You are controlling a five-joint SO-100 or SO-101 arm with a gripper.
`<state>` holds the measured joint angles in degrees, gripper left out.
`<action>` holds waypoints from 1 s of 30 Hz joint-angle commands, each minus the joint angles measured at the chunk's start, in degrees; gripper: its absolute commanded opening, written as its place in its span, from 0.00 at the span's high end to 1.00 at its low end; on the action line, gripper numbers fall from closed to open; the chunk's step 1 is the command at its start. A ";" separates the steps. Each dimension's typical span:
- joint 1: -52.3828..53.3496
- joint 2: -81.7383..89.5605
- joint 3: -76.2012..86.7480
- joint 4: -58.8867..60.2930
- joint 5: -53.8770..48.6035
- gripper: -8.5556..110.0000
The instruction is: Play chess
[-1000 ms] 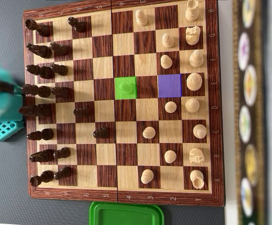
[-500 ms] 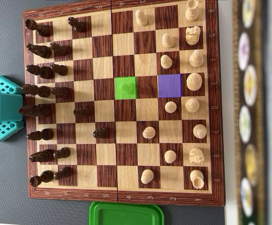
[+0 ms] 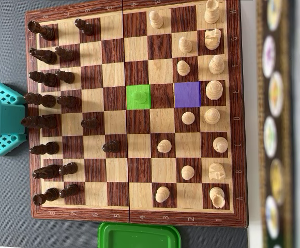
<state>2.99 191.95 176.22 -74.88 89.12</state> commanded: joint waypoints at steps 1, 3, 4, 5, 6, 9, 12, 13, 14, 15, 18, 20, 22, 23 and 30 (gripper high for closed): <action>-0.26 -0.09 0.18 -5.71 -0.44 0.93; -0.26 -0.09 0.18 -6.94 -0.53 0.93; -0.26 0.00 0.18 -7.56 -0.53 0.93; -0.26 0.00 0.35 -8.35 -0.53 0.93; -0.35 0.00 0.35 -9.40 -0.62 0.93; -0.35 0.00 0.44 -12.57 -2.81 0.93; -2.20 0.00 0.88 -16.26 -4.31 0.93; -2.90 0.00 1.67 -18.19 -4.83 0.93; -3.25 0.00 2.72 -20.39 -5.27 0.93; -3.43 0.00 4.22 -22.85 -5.36 0.93; -3.43 0.00 4.83 -26.81 -5.45 0.93; -3.52 0.00 4.83 -27.42 -5.01 0.93; -3.52 0.00 4.83 -28.39 -5.10 0.93; -3.52 0.00 4.83 -28.48 -4.92 0.93; -3.52 0.00 4.83 -28.56 -4.75 0.93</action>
<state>-0.09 192.04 179.91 -103.36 84.11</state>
